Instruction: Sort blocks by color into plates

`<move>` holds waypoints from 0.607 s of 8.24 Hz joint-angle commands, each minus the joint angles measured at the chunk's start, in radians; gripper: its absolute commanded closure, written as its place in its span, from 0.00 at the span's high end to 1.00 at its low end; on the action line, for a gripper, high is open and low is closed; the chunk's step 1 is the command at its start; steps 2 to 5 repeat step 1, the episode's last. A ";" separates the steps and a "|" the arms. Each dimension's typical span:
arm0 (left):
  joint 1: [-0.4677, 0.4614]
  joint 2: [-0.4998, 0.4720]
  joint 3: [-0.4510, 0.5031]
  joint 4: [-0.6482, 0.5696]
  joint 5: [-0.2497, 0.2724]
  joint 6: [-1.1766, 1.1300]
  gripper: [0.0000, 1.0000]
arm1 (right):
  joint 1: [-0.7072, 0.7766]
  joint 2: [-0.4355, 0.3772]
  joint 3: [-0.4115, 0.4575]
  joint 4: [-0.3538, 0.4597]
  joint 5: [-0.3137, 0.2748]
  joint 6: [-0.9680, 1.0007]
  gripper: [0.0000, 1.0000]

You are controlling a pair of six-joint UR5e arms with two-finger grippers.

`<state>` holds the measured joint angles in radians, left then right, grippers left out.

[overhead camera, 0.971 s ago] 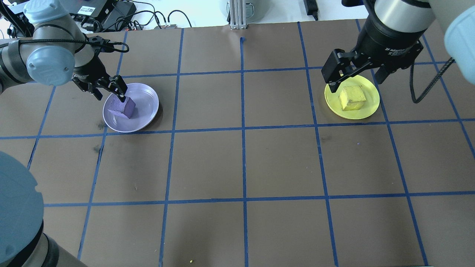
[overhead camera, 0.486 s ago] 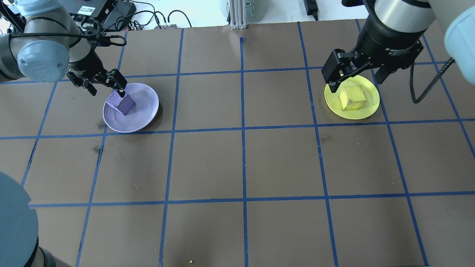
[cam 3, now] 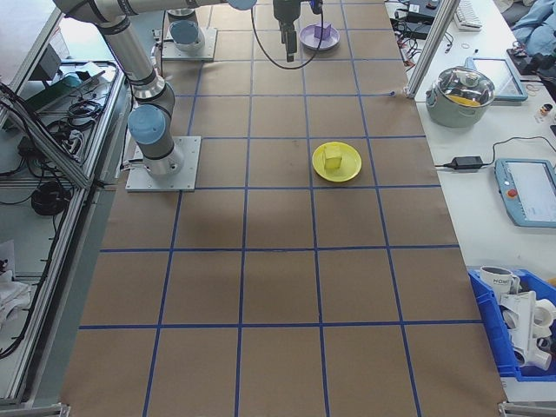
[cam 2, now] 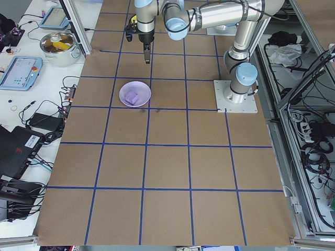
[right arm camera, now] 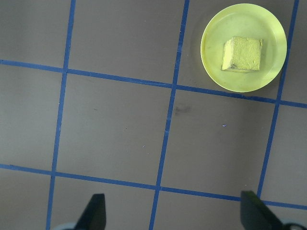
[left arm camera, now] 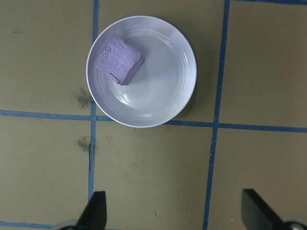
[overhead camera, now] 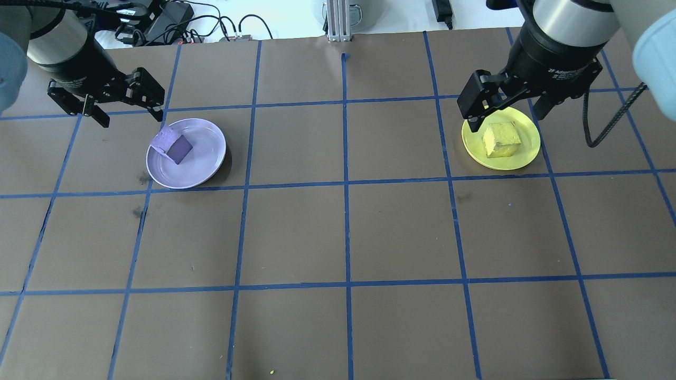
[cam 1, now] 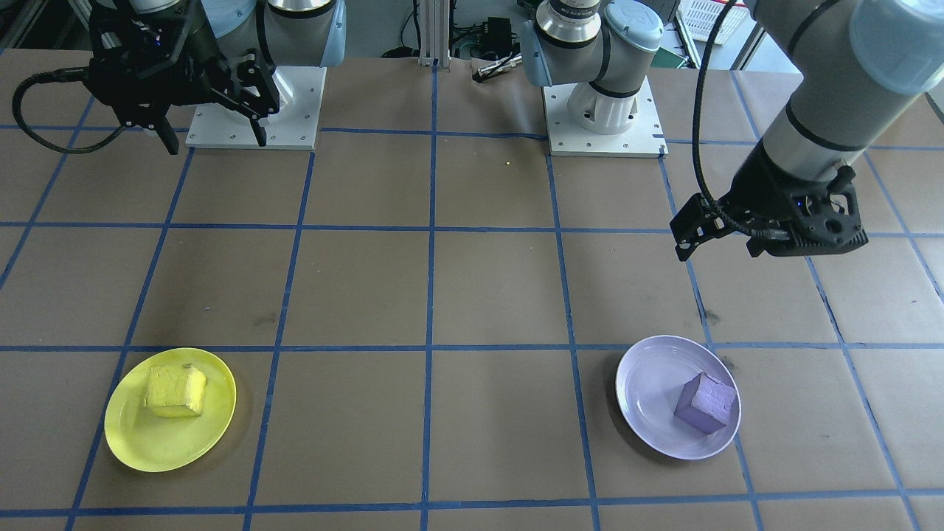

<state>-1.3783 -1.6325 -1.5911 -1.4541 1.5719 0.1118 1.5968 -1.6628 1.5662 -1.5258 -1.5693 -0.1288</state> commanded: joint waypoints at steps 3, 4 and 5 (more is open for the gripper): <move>-0.011 0.069 -0.007 -0.011 0.000 -0.027 1.00 | 0.000 0.000 0.000 -0.001 0.000 0.000 1.00; -0.011 0.069 -0.007 -0.011 0.000 -0.027 1.00 | 0.000 0.000 0.000 -0.001 0.000 0.000 1.00; -0.011 0.069 -0.007 -0.011 0.000 -0.027 1.00 | 0.000 0.000 0.000 -0.001 0.000 0.000 1.00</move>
